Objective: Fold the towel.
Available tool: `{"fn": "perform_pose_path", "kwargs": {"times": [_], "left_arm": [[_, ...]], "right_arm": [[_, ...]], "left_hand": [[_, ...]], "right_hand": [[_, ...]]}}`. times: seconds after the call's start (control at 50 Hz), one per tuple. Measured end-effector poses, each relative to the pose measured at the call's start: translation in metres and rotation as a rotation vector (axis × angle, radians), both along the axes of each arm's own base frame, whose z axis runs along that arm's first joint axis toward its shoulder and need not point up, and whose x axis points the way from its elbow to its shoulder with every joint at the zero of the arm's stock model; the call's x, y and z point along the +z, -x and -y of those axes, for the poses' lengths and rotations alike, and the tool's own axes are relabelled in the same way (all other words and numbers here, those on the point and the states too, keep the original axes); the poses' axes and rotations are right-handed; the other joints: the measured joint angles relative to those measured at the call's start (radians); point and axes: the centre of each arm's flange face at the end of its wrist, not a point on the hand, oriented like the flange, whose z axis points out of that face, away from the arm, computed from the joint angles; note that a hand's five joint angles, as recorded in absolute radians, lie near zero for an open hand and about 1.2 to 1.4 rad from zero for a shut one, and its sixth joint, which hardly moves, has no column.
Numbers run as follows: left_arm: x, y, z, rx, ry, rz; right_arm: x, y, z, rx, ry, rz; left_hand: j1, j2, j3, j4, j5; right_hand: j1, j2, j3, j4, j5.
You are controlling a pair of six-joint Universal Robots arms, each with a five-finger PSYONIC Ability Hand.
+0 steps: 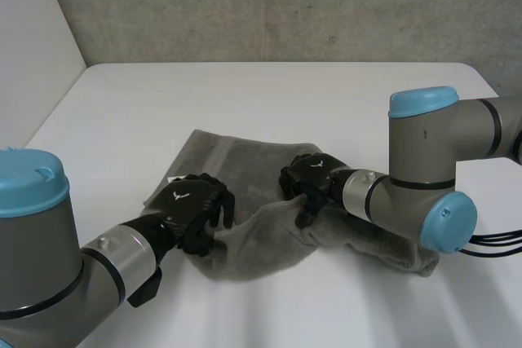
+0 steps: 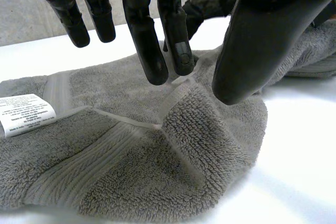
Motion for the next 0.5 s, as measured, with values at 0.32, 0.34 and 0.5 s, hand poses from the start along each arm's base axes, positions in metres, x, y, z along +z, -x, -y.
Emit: {"fn": "perform_pose_path", "kwargs": {"times": [0.32,0.34,0.5], "left_arm": [[0.016,0.007,0.021,0.012,0.069,-0.036],[0.017,0.009,0.023,0.013,0.075,-0.039],[0.017,0.016,0.039,0.014,0.091,-0.048]], "right_arm": [[0.035,0.022,-0.03,0.044,-0.025,0.01],[0.036,0.025,-0.033,0.05,-0.031,0.011],[0.046,0.057,-0.046,0.068,-0.06,0.047]], "left_hand": [[-0.016,-0.016,0.0,0.0,-0.017],[-0.017,-0.018,0.0,0.0,-0.02],[-0.067,-0.065,0.0,0.0,-0.07]], "right_hand": [[0.393,0.439,0.0,0.0,0.449],[0.397,0.453,0.0,0.0,0.459],[0.403,0.461,0.0,0.0,0.463]]}}
